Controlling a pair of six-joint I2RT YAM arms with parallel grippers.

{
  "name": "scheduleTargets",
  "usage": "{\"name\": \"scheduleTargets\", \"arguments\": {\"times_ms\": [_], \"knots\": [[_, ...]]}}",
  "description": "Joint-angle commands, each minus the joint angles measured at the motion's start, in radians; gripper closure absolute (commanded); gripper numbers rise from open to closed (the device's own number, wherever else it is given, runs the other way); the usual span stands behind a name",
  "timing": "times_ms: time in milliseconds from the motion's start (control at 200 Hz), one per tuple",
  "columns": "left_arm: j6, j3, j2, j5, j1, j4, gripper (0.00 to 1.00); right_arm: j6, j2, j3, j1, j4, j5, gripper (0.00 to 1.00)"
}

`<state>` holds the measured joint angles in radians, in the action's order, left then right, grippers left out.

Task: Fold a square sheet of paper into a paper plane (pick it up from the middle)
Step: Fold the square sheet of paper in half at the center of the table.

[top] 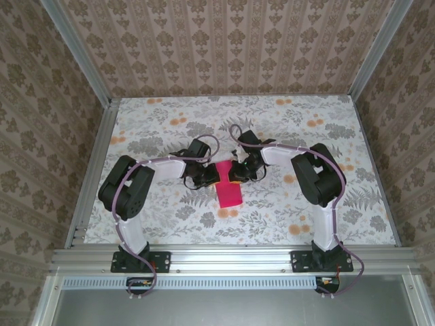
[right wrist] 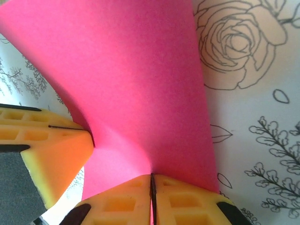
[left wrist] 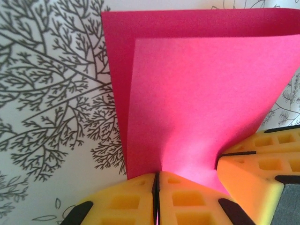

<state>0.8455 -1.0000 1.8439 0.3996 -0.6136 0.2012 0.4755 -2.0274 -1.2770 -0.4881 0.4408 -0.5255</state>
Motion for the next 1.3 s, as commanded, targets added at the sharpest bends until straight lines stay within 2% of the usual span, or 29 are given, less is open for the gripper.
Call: {"name": "scheduleTargets", "arguments": {"times_ms": [0,190,465,650,990,1295], "knots": [[-0.007,0.045,0.101,-0.054,-0.017,0.114,0.90,-0.015,0.048,0.031,0.010,-0.009,-0.020,0.89],[-0.006,0.043,0.104,-0.056,-0.018,0.117,0.90,-0.042,0.097,0.078,0.012,-0.002,-0.075,0.88],[-0.013,0.041,0.107,-0.059,-0.020,0.124,0.90,-0.042,0.115,0.191,0.044,-0.049,-0.076,0.89],[-0.014,0.038,0.115,-0.057,-0.021,0.125,0.90,-0.052,0.111,0.203,0.060,-0.053,-0.080,0.90],[-0.017,0.039,0.112,-0.065,-0.023,0.129,0.90,-0.034,0.222,0.290,0.060,-0.080,-0.186,0.89],[-0.022,0.034,0.110,-0.071,-0.023,0.137,0.90,-0.028,0.187,0.354,0.060,-0.070,-0.118,0.90]]}}
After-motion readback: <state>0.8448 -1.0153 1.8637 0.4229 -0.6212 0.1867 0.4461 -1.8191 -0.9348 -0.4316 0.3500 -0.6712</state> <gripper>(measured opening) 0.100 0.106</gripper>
